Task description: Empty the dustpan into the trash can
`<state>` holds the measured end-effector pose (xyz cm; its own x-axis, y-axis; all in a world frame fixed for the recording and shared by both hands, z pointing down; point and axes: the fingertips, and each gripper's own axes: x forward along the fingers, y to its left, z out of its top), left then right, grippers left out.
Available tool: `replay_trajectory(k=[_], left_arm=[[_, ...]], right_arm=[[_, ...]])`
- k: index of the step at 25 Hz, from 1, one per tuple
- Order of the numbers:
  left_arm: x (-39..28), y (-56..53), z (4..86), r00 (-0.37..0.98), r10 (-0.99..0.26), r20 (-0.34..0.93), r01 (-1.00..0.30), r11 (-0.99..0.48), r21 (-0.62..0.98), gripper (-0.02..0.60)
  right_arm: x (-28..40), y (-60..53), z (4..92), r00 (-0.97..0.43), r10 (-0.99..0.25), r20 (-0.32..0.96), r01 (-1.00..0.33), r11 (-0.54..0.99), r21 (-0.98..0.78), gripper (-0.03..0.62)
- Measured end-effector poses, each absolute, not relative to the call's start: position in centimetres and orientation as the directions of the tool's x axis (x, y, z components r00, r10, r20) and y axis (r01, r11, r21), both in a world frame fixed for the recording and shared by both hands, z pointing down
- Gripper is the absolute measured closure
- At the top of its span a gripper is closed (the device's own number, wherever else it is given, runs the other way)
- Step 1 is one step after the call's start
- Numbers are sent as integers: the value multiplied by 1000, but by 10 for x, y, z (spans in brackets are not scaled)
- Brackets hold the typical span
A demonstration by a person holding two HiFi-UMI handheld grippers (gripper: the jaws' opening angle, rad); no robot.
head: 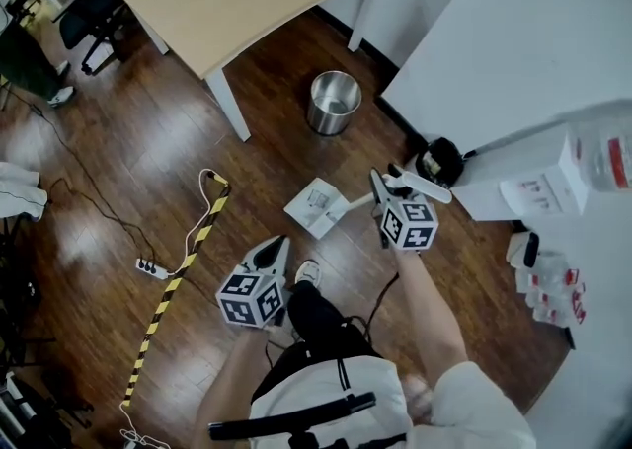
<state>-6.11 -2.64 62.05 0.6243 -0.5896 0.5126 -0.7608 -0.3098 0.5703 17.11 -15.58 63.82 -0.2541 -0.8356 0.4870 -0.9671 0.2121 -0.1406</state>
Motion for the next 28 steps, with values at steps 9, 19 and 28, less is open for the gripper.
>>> replay_trajectory(k=[9,19,28], left_arm=[[-64,-51,602,629,-579,519,-766,-348,540,592],[-53,-113,569,654,-579,486,-750,-417,513,592],[-37,-198,564,714,-523,465,-699,-494,518,592]], right_arm=[[205,-156,563,-294,-847,443,-955,276,-107,393],[244,-196,483,-291,-874,390,-954,294,-54,396],[282,-262,415,-234,-909,345,-970,243,-17,398]])
